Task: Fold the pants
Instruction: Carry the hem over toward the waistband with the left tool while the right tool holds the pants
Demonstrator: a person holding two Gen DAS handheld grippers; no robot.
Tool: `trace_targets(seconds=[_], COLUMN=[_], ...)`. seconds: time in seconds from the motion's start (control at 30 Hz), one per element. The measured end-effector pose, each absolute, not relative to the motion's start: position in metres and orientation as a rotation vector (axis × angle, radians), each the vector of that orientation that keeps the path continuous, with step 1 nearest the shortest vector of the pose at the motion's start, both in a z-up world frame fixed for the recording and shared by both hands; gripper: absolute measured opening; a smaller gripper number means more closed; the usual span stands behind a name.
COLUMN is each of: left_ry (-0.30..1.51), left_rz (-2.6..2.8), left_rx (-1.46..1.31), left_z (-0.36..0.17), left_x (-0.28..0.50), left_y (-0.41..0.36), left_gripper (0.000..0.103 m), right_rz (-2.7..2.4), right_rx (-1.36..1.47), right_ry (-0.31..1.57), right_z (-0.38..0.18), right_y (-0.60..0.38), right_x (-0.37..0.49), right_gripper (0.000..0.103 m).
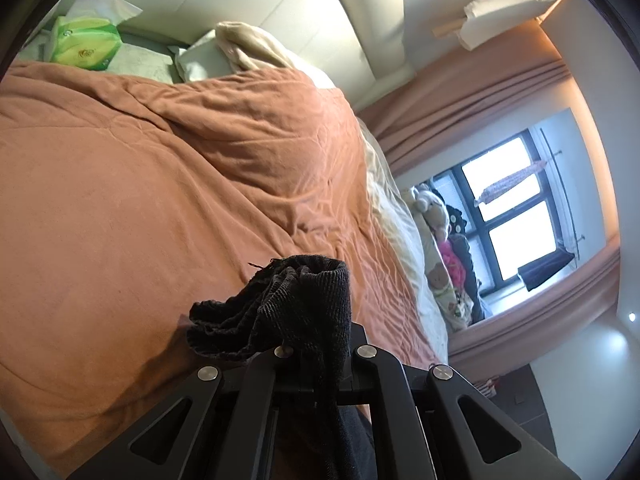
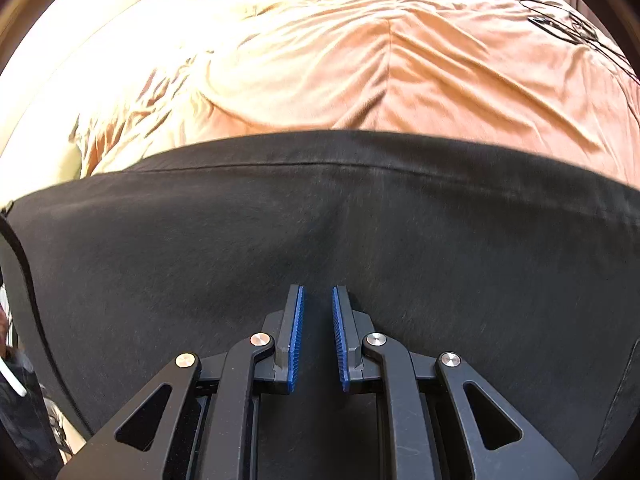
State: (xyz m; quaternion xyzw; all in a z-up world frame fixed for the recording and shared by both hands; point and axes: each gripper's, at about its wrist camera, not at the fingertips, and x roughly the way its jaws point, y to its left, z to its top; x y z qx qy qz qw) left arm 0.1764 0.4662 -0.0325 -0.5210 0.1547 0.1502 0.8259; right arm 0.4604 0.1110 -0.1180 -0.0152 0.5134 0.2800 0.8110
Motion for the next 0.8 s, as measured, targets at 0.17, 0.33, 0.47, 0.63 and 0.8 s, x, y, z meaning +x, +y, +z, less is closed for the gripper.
trace_targets(seconds=[0.17, 0.33, 0.47, 0.63, 0.8], left_ry=[0.336, 0.346, 0.339, 0.332, 0.320], left_rz=[0.322, 0.315, 0.299, 0.277, 0.252], left_rx=[-1.082, -1.088, -1.079, -1.027, -0.980], left_z=[-0.028, -0.032, -0.027, -0.007, 0.017], left_x=[0.169, 0.169, 0.170, 0.175, 0.177], left_y=[0.474, 0.474, 0.471, 0.457, 0.440], left_gripper=[0.003, 0.003, 0.003, 0.003, 0.003], right_rz=[0.570, 0.539, 0.529, 0.582, 0.629], right_rx=[-0.039, -0.037, -0.029, -0.042, -0.028], right_ry=[1.115, 1.115, 1.125, 1.148, 1.164], right_z=[-0.127, -0.133, -0.132, -0.132, -0.134], right_y=[0.130, 0.146, 0.149, 0.147, 0.137], right_x=[0.474, 0.495, 0.502, 0.483, 0.453], right_gripper=[0.012, 0.012, 0.012, 0.011, 0.008])
